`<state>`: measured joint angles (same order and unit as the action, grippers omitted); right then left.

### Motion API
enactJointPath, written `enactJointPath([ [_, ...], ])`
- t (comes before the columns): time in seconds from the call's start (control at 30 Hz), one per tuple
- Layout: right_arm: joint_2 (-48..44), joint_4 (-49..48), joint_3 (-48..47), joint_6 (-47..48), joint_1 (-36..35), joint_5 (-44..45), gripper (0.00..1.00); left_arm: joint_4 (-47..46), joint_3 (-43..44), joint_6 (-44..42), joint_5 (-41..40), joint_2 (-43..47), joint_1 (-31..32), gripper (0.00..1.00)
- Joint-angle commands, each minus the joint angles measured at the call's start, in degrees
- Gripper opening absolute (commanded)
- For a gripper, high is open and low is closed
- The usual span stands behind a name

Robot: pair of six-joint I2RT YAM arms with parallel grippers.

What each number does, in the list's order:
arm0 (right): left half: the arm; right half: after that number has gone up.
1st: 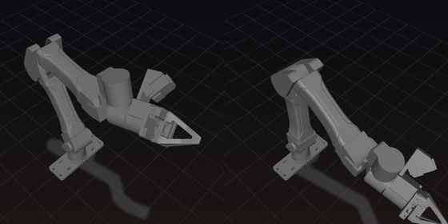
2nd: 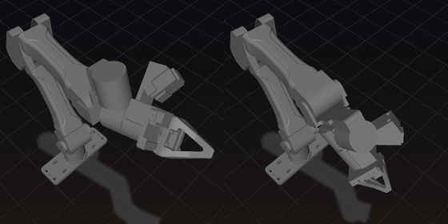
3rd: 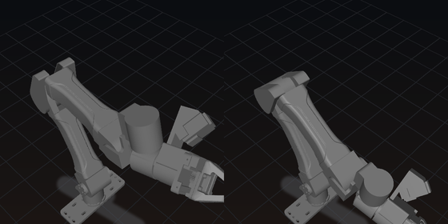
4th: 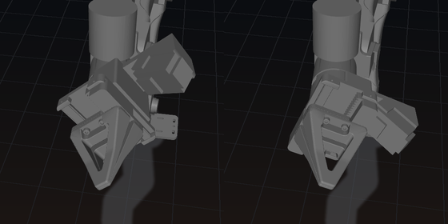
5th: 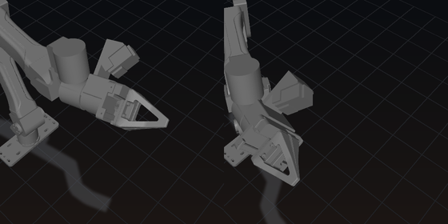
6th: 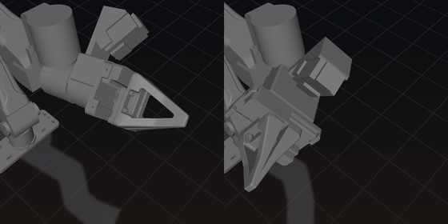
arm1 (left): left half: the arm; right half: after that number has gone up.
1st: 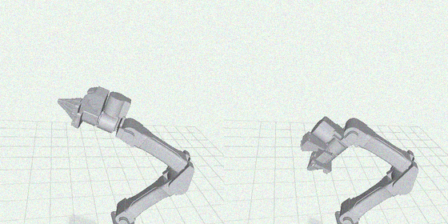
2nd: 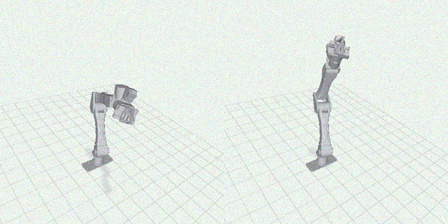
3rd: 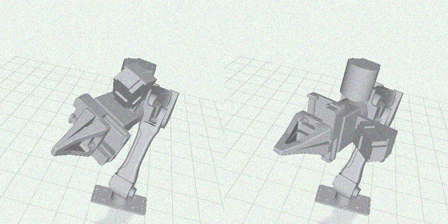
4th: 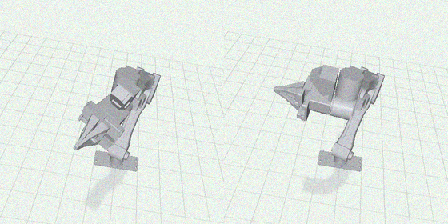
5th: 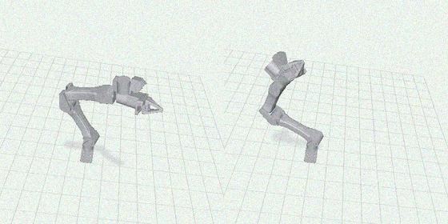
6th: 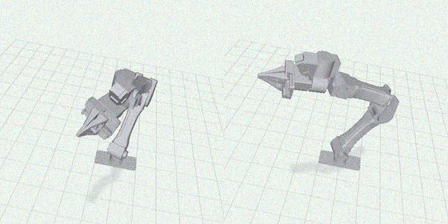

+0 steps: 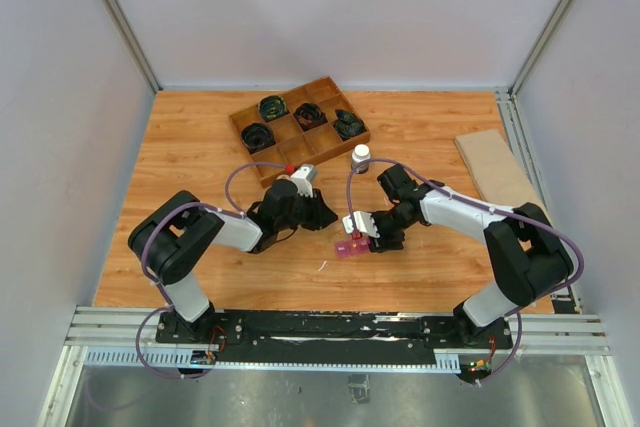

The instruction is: Sort the pills into containers

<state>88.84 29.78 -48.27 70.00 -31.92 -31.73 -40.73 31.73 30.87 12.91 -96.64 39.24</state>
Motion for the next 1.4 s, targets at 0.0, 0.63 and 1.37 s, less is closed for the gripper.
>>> enactJointPath([
  [0.0,0.2,-0.2,0.0,-0.4,-0.9,0.6,0.52,-3.7,2.3,1.2,1.1,-2.4,0.9,0.21],
  [0.63,0.3,-0.2,-0.5,-1.6,-0.9,0.6,0.41,-5.6,1.5,2.3,7.2,-0.9,5.4,0.17],
  [1.37,0.6,-0.5,-0.8,-2.7,-0.9,0.8,0.39,0.0,-0.8,8.1,3.3,-2.2,9.4,0.04],
])
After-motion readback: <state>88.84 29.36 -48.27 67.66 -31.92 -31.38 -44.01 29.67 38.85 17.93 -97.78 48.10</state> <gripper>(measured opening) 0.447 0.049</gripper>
